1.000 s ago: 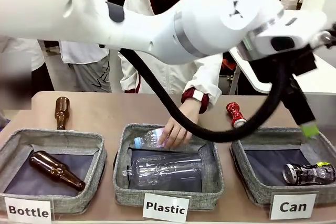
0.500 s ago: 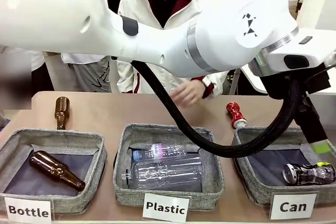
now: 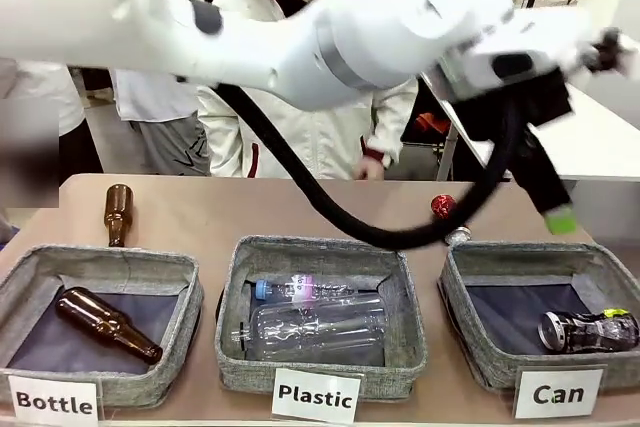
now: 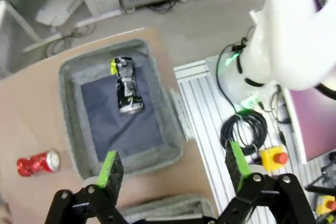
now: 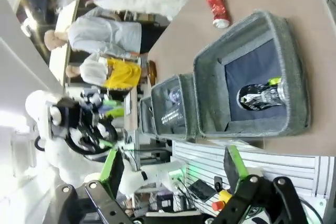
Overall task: Sort the can waste into the basket.
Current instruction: Pick up the can waste from the table and place it in the right Fabric basket.
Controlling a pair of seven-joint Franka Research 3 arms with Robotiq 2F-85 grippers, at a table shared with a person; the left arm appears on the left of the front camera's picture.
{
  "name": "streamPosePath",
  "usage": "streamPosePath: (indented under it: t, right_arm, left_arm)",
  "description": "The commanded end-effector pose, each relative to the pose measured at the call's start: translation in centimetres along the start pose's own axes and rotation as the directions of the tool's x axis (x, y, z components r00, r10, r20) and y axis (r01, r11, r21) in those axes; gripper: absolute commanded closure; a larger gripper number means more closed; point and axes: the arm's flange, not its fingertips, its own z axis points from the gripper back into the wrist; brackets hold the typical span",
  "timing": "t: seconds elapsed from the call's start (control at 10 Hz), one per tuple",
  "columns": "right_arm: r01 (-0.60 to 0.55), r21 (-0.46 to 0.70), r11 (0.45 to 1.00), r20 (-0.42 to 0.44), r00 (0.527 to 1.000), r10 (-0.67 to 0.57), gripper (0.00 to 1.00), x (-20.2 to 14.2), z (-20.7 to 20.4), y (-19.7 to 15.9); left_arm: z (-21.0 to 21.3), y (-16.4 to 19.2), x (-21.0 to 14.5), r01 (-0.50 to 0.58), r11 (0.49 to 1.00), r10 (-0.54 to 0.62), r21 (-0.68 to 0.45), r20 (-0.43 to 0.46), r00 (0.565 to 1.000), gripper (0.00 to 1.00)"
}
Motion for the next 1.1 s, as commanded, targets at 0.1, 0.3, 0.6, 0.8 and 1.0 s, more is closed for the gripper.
streamPosePath:
  t: [0.1,0.3,0.6,0.8,1.0]
  right_arm:
    - [-0.108,0.012,0.994,-0.171,0.979,0.109,0.00,0.2,-7.4,4.9]
    - [-0.140,0.055,0.989,-0.248,0.957,0.149,0.00,-0.6,-13.2,7.8]
    - [-0.143,0.124,0.982,-0.350,0.920,0.178,0.00,-2.3,-20.3,9.9]
    - [-0.085,0.209,0.974,-0.435,0.884,0.170,0.00,-2.6,-23.2,10.6]
    - [0.025,0.294,0.956,-0.467,0.876,0.121,0.00,-2.7,-26.1,10.9]
  left_arm:
    - [9.2,0.2,-6.9,-0.172,0.984,0.173,-0.039,0.023,0.985,0.00]
    - [15.2,0.3,-14.1,-0.311,0.949,0.314,-0.058,0.064,0.947,0.00]
    - [23.2,-2.2,-25.5,-0.545,0.837,0.533,-0.045,0.296,0.793,0.00]
    - [27.2,-4.6,-33.8,-0.677,0.726,0.653,-0.125,0.437,0.619,0.00]
    - [30.7,-9.4,-43.2,-0.782,0.589,0.718,-0.205,0.577,0.389,0.00]
